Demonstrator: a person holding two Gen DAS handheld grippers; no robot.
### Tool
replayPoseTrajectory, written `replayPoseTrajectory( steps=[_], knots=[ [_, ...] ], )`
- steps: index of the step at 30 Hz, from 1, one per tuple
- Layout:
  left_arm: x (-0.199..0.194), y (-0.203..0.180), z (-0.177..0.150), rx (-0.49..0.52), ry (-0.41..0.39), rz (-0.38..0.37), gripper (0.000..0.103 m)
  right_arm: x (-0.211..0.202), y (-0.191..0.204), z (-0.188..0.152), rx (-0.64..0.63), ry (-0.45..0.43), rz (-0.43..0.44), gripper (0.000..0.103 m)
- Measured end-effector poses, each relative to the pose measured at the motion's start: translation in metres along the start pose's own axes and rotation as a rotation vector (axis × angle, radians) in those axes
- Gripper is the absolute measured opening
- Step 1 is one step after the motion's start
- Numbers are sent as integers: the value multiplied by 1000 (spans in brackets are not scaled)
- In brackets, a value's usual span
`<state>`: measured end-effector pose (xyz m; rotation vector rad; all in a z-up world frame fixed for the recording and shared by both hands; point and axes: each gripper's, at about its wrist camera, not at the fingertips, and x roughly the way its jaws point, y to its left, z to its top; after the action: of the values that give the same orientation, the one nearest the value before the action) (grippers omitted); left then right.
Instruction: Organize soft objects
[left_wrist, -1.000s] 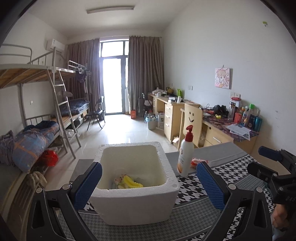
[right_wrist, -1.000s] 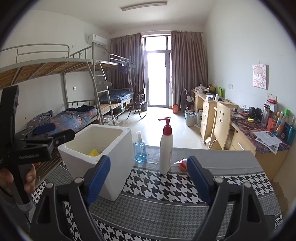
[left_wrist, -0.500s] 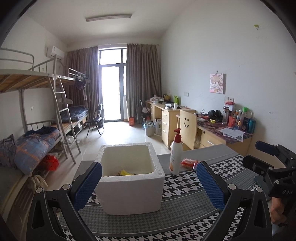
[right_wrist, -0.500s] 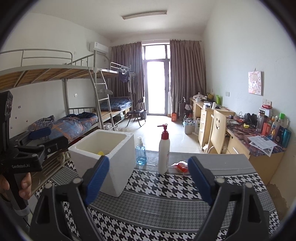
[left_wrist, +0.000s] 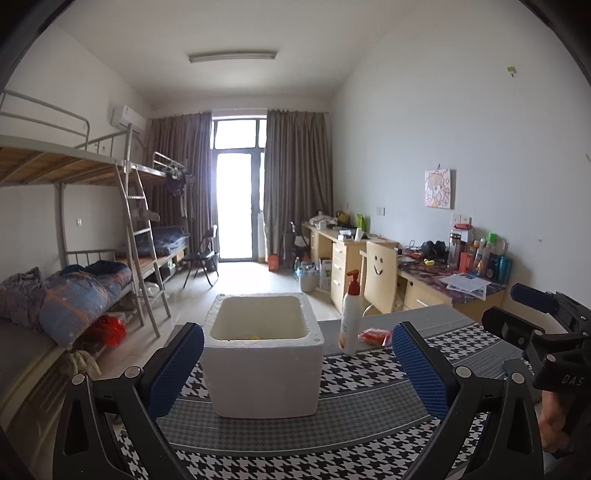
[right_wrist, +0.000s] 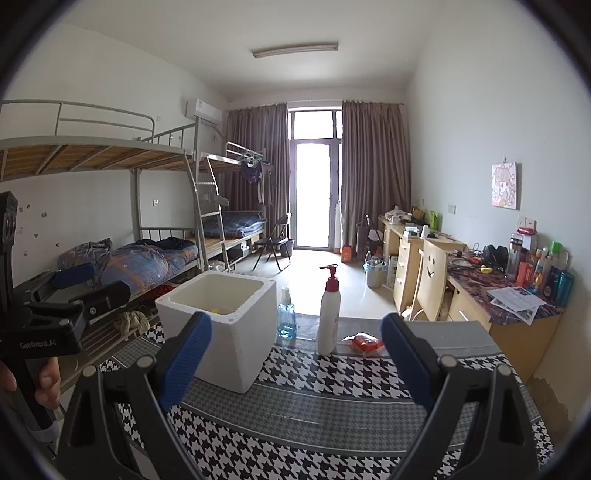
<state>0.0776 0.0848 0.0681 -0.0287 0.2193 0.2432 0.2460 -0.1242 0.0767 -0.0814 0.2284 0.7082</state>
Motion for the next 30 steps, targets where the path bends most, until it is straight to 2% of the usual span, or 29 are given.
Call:
replayPoseTrajectory(
  steps=[9, 15, 20, 30],
  knots=[
    [-18, -12, -13, 22, -49, -11, 102, -15, 0, -12, 7, -39, -5, 97],
    [-25, -16, -25, 27, -83, 21, 102, -20, 0, -20, 5, -52, -29, 98],
    [-27, -14, -29, 5, -84, 22, 102, -20, 0, -26, -1, -50, -51, 98],
    [-28, -15, -45, 5, -75, 38, 102, -22, 2, -39, -8, -55, -24, 98]
  ],
)
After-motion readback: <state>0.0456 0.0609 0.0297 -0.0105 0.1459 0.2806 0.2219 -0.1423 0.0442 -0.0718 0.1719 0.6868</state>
